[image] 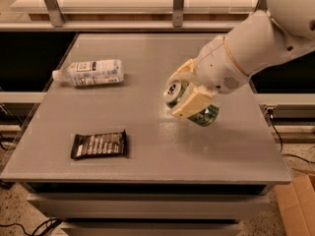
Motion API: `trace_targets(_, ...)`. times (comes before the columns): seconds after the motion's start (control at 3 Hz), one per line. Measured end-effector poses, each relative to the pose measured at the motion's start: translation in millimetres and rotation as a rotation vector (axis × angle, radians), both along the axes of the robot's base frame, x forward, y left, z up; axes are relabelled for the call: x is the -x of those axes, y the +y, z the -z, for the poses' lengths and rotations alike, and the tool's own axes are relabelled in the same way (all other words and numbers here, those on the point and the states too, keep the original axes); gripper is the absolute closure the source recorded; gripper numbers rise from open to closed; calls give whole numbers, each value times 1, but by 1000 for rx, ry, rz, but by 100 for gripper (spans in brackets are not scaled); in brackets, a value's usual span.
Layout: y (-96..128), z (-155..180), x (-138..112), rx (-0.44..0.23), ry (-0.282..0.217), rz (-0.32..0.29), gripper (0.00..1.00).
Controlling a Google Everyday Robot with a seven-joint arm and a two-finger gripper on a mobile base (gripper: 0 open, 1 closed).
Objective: Place green can upright
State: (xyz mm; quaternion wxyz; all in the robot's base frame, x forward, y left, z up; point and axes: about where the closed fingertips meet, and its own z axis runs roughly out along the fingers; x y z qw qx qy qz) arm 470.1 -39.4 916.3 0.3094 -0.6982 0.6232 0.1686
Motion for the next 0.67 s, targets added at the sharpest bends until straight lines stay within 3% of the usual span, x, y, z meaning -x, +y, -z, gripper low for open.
trace_targets(0.33, 4, 3, -5, -108, -39, 66, 100)
trace_targets(0.67, 9, 5, -15, -215, -63, 92, 100)
